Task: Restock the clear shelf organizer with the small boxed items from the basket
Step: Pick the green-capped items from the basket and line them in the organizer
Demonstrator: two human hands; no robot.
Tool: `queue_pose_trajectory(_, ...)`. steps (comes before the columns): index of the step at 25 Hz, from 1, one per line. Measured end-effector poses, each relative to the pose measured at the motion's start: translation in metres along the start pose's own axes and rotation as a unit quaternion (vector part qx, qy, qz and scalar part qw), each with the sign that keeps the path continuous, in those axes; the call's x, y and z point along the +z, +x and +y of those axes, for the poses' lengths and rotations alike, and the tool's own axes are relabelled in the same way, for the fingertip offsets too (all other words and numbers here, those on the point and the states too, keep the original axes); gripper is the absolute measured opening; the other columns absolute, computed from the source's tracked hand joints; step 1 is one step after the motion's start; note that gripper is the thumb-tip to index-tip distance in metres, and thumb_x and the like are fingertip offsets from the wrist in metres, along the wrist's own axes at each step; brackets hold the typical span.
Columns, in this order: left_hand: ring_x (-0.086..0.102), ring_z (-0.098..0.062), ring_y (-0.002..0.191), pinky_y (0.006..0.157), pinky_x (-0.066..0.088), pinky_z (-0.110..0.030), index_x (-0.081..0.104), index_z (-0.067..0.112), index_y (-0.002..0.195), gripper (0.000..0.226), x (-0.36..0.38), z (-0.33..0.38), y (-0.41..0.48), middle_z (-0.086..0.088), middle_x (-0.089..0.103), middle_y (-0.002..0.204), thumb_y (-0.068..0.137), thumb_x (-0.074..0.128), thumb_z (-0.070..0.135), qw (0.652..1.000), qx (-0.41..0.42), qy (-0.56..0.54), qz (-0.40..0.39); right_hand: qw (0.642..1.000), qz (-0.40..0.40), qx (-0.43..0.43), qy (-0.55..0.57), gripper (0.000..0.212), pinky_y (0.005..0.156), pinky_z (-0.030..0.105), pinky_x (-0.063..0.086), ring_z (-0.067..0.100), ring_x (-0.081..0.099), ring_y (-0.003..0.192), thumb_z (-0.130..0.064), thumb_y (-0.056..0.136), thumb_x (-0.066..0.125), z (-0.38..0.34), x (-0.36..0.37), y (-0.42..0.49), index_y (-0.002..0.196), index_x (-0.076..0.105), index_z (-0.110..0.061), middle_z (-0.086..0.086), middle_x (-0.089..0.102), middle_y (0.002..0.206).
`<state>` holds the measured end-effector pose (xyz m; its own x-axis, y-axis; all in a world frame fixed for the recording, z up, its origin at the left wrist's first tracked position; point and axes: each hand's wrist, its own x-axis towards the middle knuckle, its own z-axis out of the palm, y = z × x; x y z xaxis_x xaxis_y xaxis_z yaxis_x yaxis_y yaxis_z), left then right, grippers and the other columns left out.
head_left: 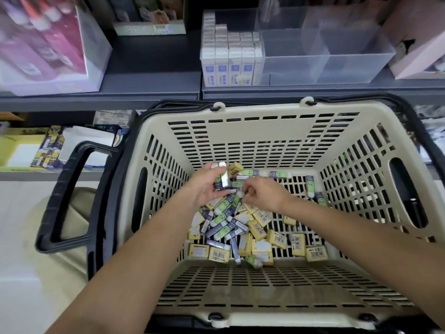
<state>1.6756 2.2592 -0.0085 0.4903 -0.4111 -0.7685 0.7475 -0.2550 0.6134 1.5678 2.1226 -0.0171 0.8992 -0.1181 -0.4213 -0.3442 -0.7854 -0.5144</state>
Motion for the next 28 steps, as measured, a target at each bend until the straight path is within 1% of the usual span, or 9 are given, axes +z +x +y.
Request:
queue_pose_trajectory(4,0.06,-0.018,0.078,0.055,0.051,-0.027,0.054,0.013,0.102,0.02,-0.014,0.002,0.001,-0.009,0.061,0.097,0.086,0.065,0.015,1.0,-0.012,-0.008,0.015,0.991,-0.048,-0.022,-0.127,0.047,0.082,0.037,0.049,0.024,0.054,0.102,-0.028,0.083,0.066,-0.008,0.013,0.011,0.124,0.044,-0.019,0.005,0.048,0.115)
queue_pose_trajectory(7,0.053,-0.013,0.067,0.056,0.051,-0.026,0.054,0.011,0.102,0.029,-0.018,0.0,0.004,-0.004,0.056,0.079,0.08,0.072,0.017,0.999,-0.02,0.031,0.032,0.998,-0.042,0.002,0.04,0.022,0.075,0.027,0.048,0.017,0.057,0.088,-0.018,0.082,0.067,-0.008,0.003,0.014,0.102,0.057,-0.016,-0.002,0.057,0.094)
queue_pose_trajectory(10,0.057,-0.014,0.069,0.078,0.056,-0.034,0.057,0.011,0.095,0.024,-0.015,-0.005,0.004,-0.002,0.06,0.072,0.08,0.072,0.023,0.992,-0.038,0.112,-0.041,0.968,-0.026,0.052,0.245,0.009,0.058,0.016,0.049,0.004,0.063,0.064,-0.014,0.082,0.067,-0.013,-0.014,0.013,0.086,0.059,-0.015,-0.004,0.064,0.075)
queue_pose_trajectory(13,0.065,-0.017,0.078,0.083,0.055,-0.04,0.06,0.015,0.098,0.024,-0.013,-0.007,-0.003,-0.001,0.069,0.075,0.08,0.069,0.028,0.98,-0.06,0.09,-0.167,0.929,-0.026,0.075,0.361,0.004,0.054,0.015,0.052,0.002,0.063,0.055,-0.009,0.087,0.06,-0.024,-0.018,0.015,0.089,0.062,-0.011,0.003,0.067,0.072)
queue_pose_trajectory(15,0.067,-0.017,0.084,0.074,0.056,-0.037,0.06,0.018,0.096,0.019,-0.017,-0.007,-0.003,-0.001,0.069,0.084,0.081,0.07,0.025,0.981,-0.055,0.084,-0.167,0.918,-0.031,0.067,0.39,0.014,0.056,0.016,0.053,0.005,0.064,0.058,-0.004,0.09,0.055,-0.03,-0.012,0.018,0.102,0.061,-0.005,0.004,0.066,0.075)
queue_pose_trajectory(17,0.064,-0.017,0.083,0.07,0.056,-0.037,0.059,0.018,0.096,0.019,-0.021,-0.009,-0.001,-0.002,0.066,0.087,0.081,0.07,0.017,0.99,-0.05,0.089,-0.094,0.953,-0.013,0.047,0.3,0.024,0.06,0.017,0.051,0.009,0.063,0.07,-0.007,0.089,0.056,-0.031,-0.006,0.021,0.113,0.057,-0.006,0.002,0.065,0.085)
queue_pose_trajectory(19,0.061,-0.016,0.079,0.069,0.056,-0.037,0.059,0.013,0.099,0.021,-0.024,-0.012,0.002,-0.006,0.063,0.088,0.079,0.067,0.009,0.995,-0.052,0.083,-0.024,1.0,-0.009,-0.007,0.025,0.039,0.08,0.026,0.049,0.017,0.059,0.097,-0.021,0.086,0.062,-0.027,0.001,0.023,0.123,0.053,-0.014,0.004,0.059,0.108)
queue_pose_trajectory(21,0.06,-0.017,0.073,0.062,0.057,-0.035,0.058,0.007,0.103,0.027,-0.028,-0.012,0.006,-0.01,0.06,0.087,0.078,0.064,0.003,0.998,-0.034,0.047,0.032,0.982,-0.033,-0.058,-0.179,0.055,0.096,0.034,0.04,0.023,0.047,0.115,-0.036,0.082,0.064,-0.022,0.011,0.024,0.131,0.045,-0.018,0.005,0.05,0.122)
queue_pose_trajectory(28,0.058,-0.014,0.058,0.055,0.055,-0.028,0.059,0.007,0.083,0.013,-0.031,-0.013,0.007,-0.008,0.059,0.07,0.075,0.065,-0.001,0.998,-0.006,0.019,0.061,0.956,-0.011,-0.132,-0.261,0.052,0.091,0.036,0.038,0.024,0.049,0.113,-0.039,0.084,0.061,-0.016,0.027,0.033,0.127,0.043,-0.017,0.004,0.05,0.121)
